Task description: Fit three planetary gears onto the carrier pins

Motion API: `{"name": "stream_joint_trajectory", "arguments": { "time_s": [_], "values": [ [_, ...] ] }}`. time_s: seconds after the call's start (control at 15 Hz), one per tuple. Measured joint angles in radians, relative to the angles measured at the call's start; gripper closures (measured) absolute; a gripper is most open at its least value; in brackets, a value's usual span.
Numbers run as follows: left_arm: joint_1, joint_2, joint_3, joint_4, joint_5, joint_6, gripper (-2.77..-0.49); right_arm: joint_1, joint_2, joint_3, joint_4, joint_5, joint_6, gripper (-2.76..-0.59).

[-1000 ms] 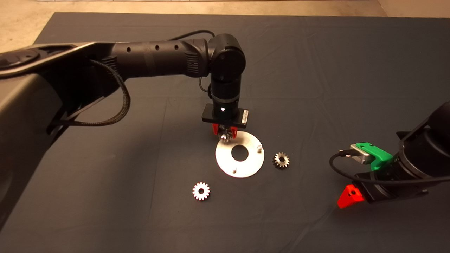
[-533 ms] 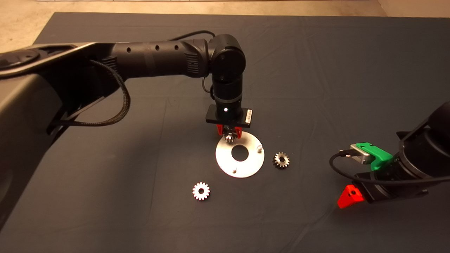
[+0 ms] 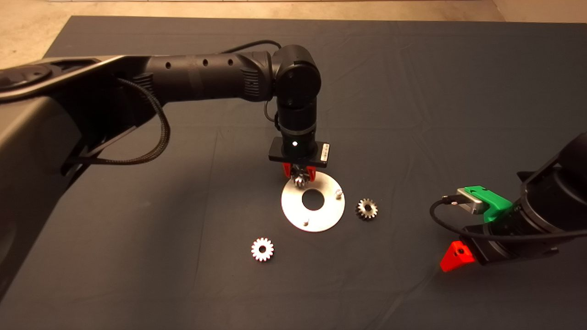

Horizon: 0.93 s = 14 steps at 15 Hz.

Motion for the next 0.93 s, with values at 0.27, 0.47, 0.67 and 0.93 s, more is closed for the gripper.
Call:
{"name": "stream_joint_trajectory", "arguments": {
  "time_s": [0.27, 0.47, 0.67, 0.93],
  "values": [
    [0.0, 0.0, 0.005, 0.0, 0.014, 0.003, -0.88, 0.0, 0.0, 0.0, 0.0, 0.0, 0.0, -2.76],
    [0.0, 0.0, 0.005, 0.0, 0.022, 0.008, -0.88, 0.0, 0.0, 0.0, 0.0, 0.0, 0.0, -2.76],
    [0.0, 0.0, 0.005, 0.001, 0.022, 0.018, -0.88, 0.0, 0.0, 0.0, 0.0, 0.0, 0.0, -2.76],
    [0.0, 0.0, 0.005, 0.001, 0.022, 0.018, -0.89, 0.0, 0.0, 0.0, 0.0, 0.0, 0.0, -2.76]
  ]
}}
